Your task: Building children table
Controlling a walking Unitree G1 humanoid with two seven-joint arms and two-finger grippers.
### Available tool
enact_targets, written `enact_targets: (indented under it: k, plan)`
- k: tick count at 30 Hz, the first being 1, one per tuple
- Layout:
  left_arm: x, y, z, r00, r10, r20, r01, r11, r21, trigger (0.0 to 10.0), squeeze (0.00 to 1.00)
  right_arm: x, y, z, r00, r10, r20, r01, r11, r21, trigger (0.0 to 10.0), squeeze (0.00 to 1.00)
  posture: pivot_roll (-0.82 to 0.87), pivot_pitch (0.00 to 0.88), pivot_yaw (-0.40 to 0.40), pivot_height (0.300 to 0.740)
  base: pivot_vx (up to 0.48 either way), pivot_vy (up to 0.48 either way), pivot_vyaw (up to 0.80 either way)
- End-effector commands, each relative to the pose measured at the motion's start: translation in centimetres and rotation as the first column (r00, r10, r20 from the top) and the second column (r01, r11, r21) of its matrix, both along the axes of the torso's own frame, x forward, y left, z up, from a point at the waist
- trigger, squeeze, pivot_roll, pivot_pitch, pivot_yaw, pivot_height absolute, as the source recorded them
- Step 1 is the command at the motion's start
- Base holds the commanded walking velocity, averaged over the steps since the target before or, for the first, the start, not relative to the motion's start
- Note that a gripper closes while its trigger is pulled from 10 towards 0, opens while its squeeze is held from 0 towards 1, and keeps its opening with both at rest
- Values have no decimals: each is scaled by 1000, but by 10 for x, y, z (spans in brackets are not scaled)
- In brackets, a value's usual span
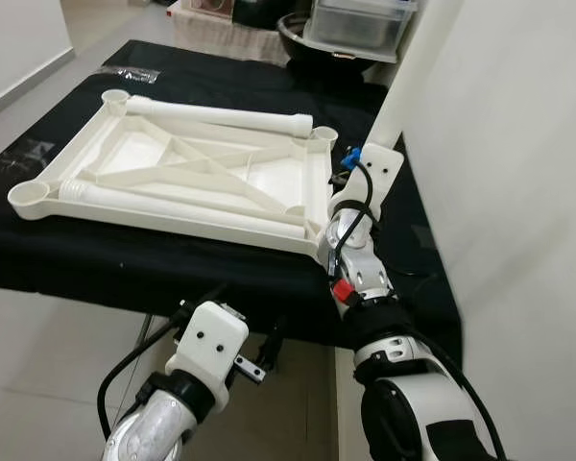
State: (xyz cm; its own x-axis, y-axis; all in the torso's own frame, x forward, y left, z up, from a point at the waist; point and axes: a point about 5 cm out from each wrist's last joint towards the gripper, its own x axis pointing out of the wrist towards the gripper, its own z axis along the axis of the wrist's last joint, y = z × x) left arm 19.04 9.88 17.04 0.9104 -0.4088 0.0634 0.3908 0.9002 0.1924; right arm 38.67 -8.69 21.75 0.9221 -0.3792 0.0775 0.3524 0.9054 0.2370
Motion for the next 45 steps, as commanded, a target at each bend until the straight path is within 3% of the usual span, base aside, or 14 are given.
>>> enact_targets:
  k: [1, 3, 4, 6, 7, 10, 11, 30, 32, 33, 41, 42, 44, 45]
  plan:
    - [-2, 0, -4, 1000, -4, -18, 4, 1000, 13, 10000, 0, -2, 6, -13, 998, 14, -66, -9, 998, 69, 2392, 0, 137, 100, -154, 740, 0, 0, 0]
    - [-2, 0, -4, 1000, -4, -18, 4, 1000, 13, 10000, 0, -2, 6, -13, 998, 14, -66, -9, 998, 69, 2392, 0, 137, 100, -154, 740, 0, 0, 0]
    - [-2, 0, -5, 1000, -3, -21, 3, 1000, 13, 10000, 0, -3, 10, -8, 998, 62, -34, -60, 996, 60, 10000, 0, 132, 102, -151, 740, 0, 0, 0]
    - [-2, 0, -6, 1000, -2, -22, 2, 1000, 12, 10000, 0, -4, 11, -5, 994, 110, -5, -110, 993, 33, 10000, 0, 126, 101, -153, 740, 0, 0, 0]
    - [-1, 0, -6, 1000, -1, -23, 1, 1000, 9, 10000, 0, -5, 8, -1, 988, 149, 26, -150, 989, 16, 10000, 1000, 124, 104, -152, 740, 0, 0, 0]
    - [0, -2, -6, 1000, -3, -22, 3, 1000, 6, 10000, 0, -7, 3, 3, 975, 213, 67, -215, 977, 13, 10000, 1000, 120, 105, -150, 740, 0, 0, 0]
    - [0, -2, -6, 1000, -5, -22, 6, 1000, 4, 10000, 0, -6, -1, 6, 958, 269, 99, -273, 962, 27, 10000, 0, 115, 105, -150, 740, 0, 0, 0]
    - [2, -3, -6, 1000, -10, -17, 10, 1000, 2, 10000, 0, 8, -52, 12, 581, 805, 119, -799, 593, -103, 10000, 0, 121, 105, -154, 740, 0, 0, 0]
    - [2, -3, -6, 1000, -10, -15, 10, 1000, 1, 10000, 0, 8, -49, 11, 493, 865, 93, -860, 501, -93, 10000, 0, 125, 100, -157, 740, 0, 0, 0]
    - [1, -4, -5, 1000, -13, -12, 13, 1000, -1, 10000, 0, 3, -39, 8, 252, 968, 11, -963, 252, -99, 10000, 0, 135, 90, -160, 740, 0, 0, 0]
    - [0, -4, -3, 1000, -19, -2, 19, 1000, -2, 10000, 0, -3, -22, 11, -2, 999, -43, -994, -7, -110, 10000, 0, 149, 81, -167, 740, 0, 0, 0]
    - [0, -5, -3, 1000, -21, -2, 21, 1000, -1, 10000, 0, -2, -18, 13, 7, 999, -51, -991, 0, -133, 6196, 0, 151, 83, -169, 740, 0, 0, 0]
    - [0, -5, -3, 1000, -21, -1, 21, 1000, -1, 10000, 0, -1, -16, 14, 10, 999, -52, -989, 2, -146, 6196, 0, 151, 83, -169, 740, 0, 0, 0]
    - [0, -5, -3, 1000, -21, -1, 21, 1000, 0, 10000, 0, 0, -14, 16, 23, 999, -40, -988, 16, -156, 0, 0, 155, 85, -170, 740, 0, 0, 0]
